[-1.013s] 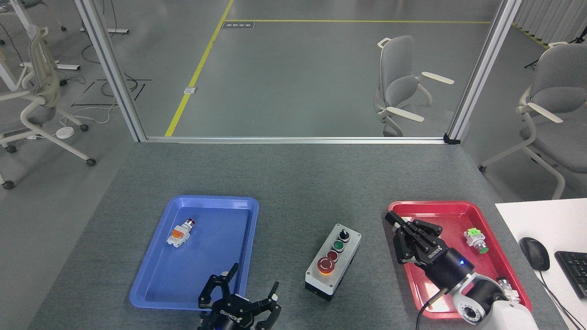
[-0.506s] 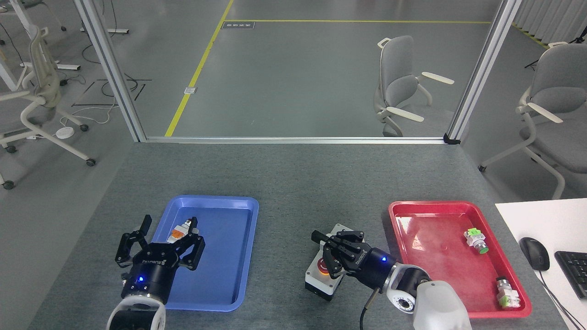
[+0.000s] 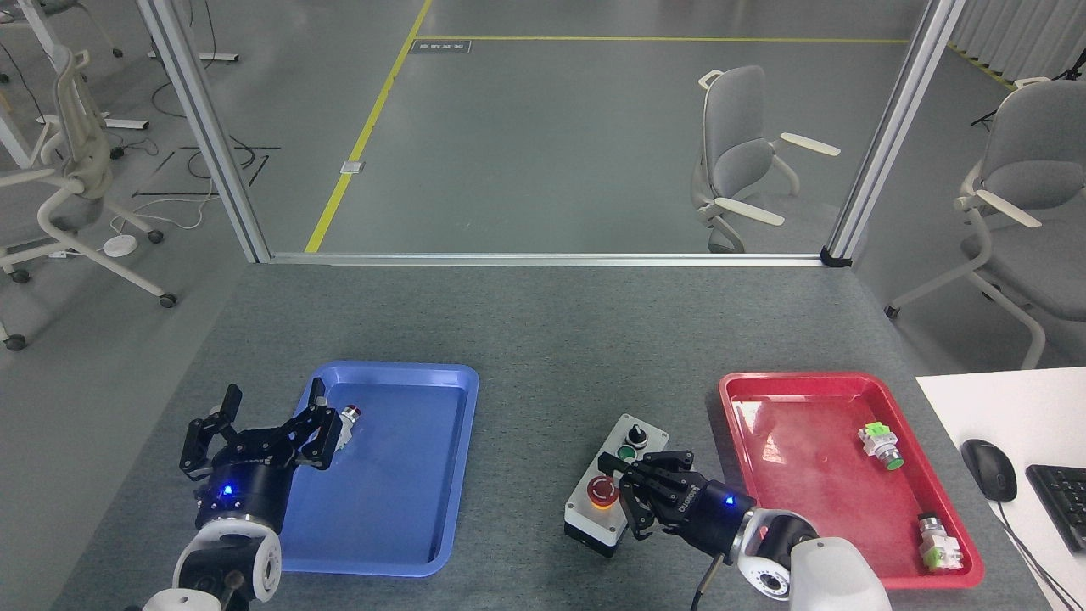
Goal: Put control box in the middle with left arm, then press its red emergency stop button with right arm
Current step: 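Press the red button on the control box with the right gripper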
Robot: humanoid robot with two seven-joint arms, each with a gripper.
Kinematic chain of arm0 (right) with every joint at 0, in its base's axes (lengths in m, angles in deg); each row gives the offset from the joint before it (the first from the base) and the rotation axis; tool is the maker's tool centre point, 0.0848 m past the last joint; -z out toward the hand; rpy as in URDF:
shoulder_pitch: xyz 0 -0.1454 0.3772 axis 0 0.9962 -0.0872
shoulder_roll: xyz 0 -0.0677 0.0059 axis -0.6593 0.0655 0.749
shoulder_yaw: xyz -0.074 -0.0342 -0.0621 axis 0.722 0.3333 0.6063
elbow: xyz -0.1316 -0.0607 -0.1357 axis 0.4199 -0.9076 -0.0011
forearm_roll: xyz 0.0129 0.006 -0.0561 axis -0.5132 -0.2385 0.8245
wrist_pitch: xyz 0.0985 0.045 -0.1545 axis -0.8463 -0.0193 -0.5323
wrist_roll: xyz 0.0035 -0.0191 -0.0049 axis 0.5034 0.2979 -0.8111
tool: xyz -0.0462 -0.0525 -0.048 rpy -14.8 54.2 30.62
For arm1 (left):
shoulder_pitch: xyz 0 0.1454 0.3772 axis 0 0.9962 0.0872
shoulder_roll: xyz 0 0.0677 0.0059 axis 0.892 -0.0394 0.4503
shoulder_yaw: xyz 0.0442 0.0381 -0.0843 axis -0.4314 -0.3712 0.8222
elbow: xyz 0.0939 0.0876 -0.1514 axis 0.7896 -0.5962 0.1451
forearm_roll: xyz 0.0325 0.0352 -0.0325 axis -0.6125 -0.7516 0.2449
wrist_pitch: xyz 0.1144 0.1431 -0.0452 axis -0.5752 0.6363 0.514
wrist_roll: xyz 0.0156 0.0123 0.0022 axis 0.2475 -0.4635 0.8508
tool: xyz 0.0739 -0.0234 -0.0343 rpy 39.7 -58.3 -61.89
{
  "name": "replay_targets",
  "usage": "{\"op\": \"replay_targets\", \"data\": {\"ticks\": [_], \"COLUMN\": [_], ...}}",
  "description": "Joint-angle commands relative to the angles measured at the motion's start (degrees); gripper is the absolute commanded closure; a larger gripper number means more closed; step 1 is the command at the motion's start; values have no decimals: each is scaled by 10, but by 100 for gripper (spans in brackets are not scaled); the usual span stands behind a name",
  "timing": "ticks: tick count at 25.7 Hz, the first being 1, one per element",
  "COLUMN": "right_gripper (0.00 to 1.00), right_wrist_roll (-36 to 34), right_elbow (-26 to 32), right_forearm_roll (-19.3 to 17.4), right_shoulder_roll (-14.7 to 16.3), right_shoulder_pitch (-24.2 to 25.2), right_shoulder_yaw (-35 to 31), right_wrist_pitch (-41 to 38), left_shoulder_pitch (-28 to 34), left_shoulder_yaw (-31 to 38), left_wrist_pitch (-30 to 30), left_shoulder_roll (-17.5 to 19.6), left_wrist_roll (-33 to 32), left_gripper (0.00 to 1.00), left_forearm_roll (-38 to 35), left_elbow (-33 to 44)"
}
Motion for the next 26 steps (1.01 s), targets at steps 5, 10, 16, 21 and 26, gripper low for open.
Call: {"op": "replay_targets", "data": {"ticks": [5, 10, 16, 21, 26], "right_gripper": [100, 100, 100, 100, 100], "right_wrist_roll": [3, 19, 41, 36, 34], "right_elbow": [-2, -8, -22, -14, -8], "right_forearm_roll": [-1, -1, -1, -10, -33], "right_shoulder_roll": [25, 25, 20, 22, 24], "right_shoulder_pitch": [9, 17, 17, 13, 10], "right_shoulder_yaw": [-4, -4, -1, -5, -8], "right_wrist_pitch": [0, 0, 0, 0, 0], "left_shoulder_pitch": [0, -7, -27, -26, -27], "left_shoulder_yaw": [23, 36, 86, 95, 95], "left_wrist_pitch": [3, -20, -131, -150, -150], "left_shoulder_roll": [-4, 0, 0, -3, -5], "left_wrist_roll": [3, 2, 0, 0, -1], "left_gripper": [1, 1, 1, 1, 1], "left_forearm_roll": [4, 9, 8, 8, 9], "left_elbow": [-2, -16, -41, -40, -41]}}
